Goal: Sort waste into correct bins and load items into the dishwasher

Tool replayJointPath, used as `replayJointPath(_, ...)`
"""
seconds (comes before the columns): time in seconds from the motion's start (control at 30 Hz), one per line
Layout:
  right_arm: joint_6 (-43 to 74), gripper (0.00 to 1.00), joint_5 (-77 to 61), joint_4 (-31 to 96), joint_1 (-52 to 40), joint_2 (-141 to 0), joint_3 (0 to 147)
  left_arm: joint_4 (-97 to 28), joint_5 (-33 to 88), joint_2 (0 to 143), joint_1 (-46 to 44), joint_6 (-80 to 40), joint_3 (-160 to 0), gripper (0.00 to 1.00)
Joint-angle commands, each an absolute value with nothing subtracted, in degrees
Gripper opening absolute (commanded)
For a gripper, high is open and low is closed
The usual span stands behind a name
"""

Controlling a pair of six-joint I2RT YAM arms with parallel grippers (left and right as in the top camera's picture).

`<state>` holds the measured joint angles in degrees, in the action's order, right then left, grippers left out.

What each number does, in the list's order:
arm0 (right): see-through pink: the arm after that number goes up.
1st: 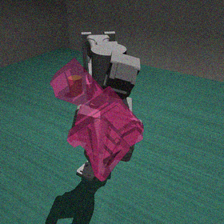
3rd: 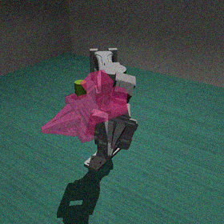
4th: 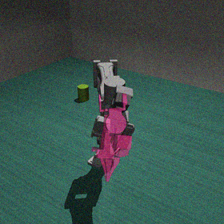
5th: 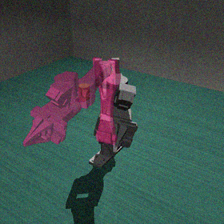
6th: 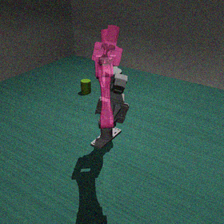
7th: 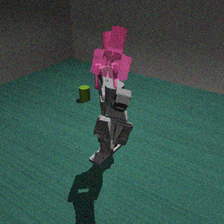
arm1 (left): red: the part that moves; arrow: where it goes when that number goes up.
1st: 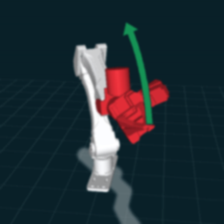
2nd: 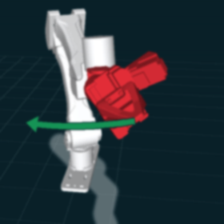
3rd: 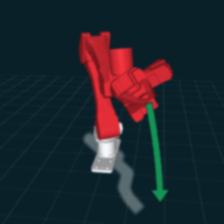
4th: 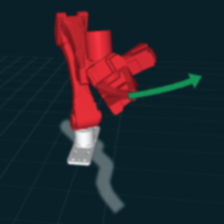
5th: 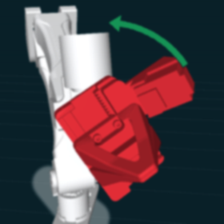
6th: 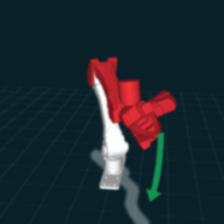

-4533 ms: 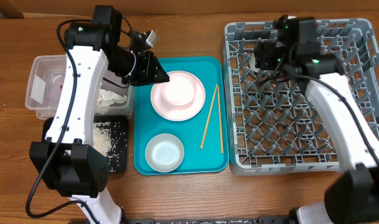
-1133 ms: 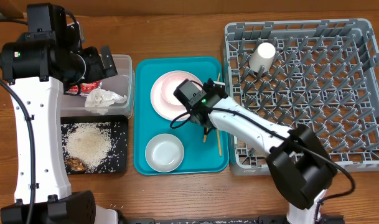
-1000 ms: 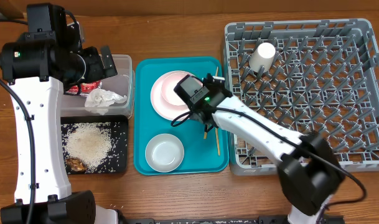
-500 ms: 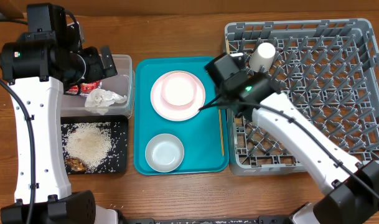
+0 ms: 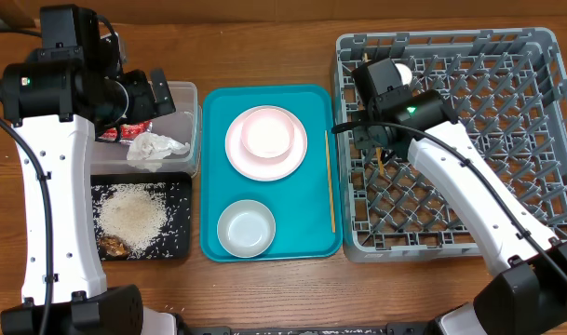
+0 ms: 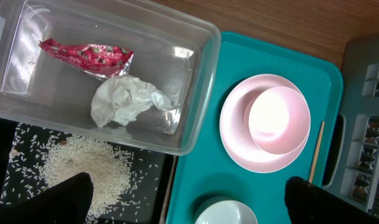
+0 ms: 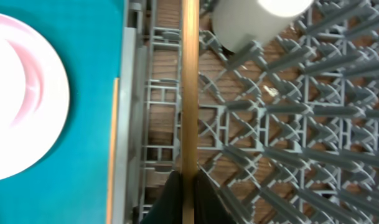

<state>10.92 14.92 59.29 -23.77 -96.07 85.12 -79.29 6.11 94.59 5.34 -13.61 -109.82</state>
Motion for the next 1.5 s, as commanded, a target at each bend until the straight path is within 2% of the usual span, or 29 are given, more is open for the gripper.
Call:
replayJointPath(0.0, 8.93, 0.04, 12.75, 58.65, -23.81, -98.26, 85.52, -79.29, 5.34, 94.98, 5.23, -14.37, -109.86, 1.00)
replayJointPath(0.2, 8.93, 0.18, 11.88, 57.74, -23.81, -101.54, 85.52, -79.29, 5.34, 94.98, 5.23, -14.39, -109.86, 1.00)
replayJointPath(0.23, 8.95, 0.23, 11.88, 57.76, -23.81, -101.71, 85.52, -79.29, 5.34, 94.98, 5.23, -14.39, -109.86, 1.00)
replayJointPath(0.27, 8.95, 0.33, 11.88, 57.76, -23.81, -101.78, 85.52, -79.29, 5.34, 94.98, 5.23, -14.37, -109.86, 1.00)
replayJointPath(0.33, 8.93, 0.47, 11.88, 57.74, -23.81, -101.78, 85.52, -79.29, 5.34, 94.98, 5.23, -14.37, -109.86, 1.00)
replayJointPath(0.4, 8.93, 0.57, 11.88, 57.52, -23.81, -101.78, 85.52, -79.29, 5.34, 94.98, 5.23, -14.37, -109.86, 1.00)
replayJointPath(0.53, 8.97, 0.56, 10.46, 56.27, -24.27, -101.69, 86.52, -79.29, 5.34, 94.98, 5.23, -14.37, -109.86, 1.00)
replayJointPath(0.63, 8.97, 0.56, 2.98, 57.49, -25.61, -101.69, 89.19, -79.29, 5.34, 94.98, 5.23, -14.37, -109.86, 1.00)
replayJointPath(0.7, 8.97, 0.56, -2.15, 58.00, -27.59, -101.69, 90.52, -79.29, 5.34, 94.98, 5.23, -14.39, -109.86, 1.00)
replayJointPath(0.83, 10.79, 0.56, -3.11, 57.93, -32.75, -101.78, 90.43, -79.29, 5.34, 94.98, 5.23, -14.37, -109.86, 1.00)
replayJointPath(1.1, 27.40, 0.54, 9.34, 57.56, -42.65, -103.37, 90.02, -79.29, 5.34, 94.98, 5.23, -14.39, -109.86, 1.00)
replayJointPath(1.47, 28.62, 0.46, 12.14, 60.86, -43.40, -110.52, 90.00, -79.29, 5.34, 94.98, 5.23, -14.37, -109.86, 1.00)
